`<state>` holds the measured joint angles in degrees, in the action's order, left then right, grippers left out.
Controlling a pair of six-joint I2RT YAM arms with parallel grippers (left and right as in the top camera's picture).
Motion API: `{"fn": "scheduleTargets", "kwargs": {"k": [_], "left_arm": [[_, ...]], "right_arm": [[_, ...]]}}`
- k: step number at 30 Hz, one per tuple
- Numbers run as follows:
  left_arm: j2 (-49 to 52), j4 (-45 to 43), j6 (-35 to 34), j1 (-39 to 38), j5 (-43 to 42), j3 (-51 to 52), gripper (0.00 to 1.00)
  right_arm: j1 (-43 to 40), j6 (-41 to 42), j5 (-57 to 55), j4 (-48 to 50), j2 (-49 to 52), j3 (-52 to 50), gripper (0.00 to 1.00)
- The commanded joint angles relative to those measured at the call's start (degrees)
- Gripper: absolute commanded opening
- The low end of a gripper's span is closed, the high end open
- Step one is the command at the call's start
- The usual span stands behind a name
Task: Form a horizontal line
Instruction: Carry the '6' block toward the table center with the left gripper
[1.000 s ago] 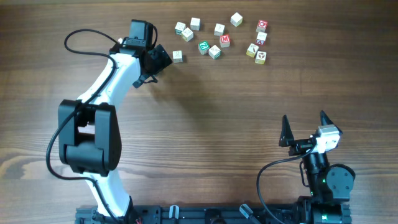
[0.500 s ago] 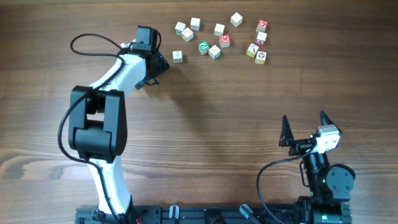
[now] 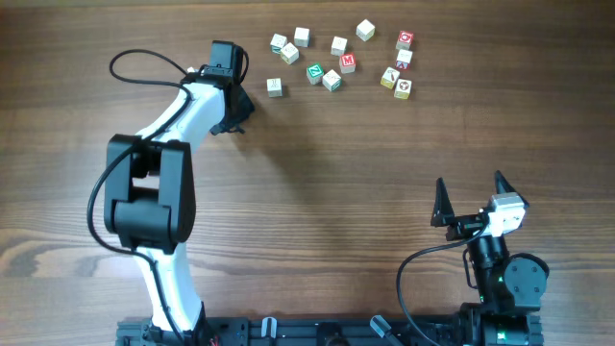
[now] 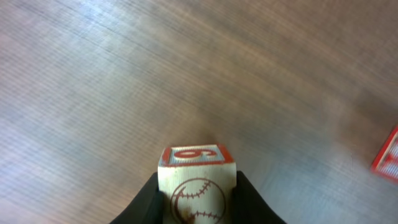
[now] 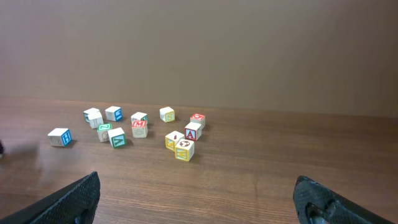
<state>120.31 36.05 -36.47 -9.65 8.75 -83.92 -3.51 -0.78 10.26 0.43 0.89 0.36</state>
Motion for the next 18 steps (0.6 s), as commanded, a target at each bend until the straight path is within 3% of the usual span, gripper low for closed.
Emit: {"fn": "scheduleTargets", "kwargs": {"k": [1, 12, 18], "left_arm": [[-8.7, 5.3, 3.5, 0.0, 0.7, -0.5, 0.20], [-26.3, 25.6, 6.2, -5.2, -2.5, -0.5, 0.20], [-27.7, 32.7, 6.0, -11.9, -6.2, -0.5, 0.19]], "right_arm": [[0.3, -0.7, -0.4, 0.2, -0.5, -0.1, 1.00], [0.3, -0.7, -0.4, 0.3, -0.5, -0.1, 1.00], [0.3, -0.7, -0.4, 0.2, -0.5, -0.1, 1.00]]}}
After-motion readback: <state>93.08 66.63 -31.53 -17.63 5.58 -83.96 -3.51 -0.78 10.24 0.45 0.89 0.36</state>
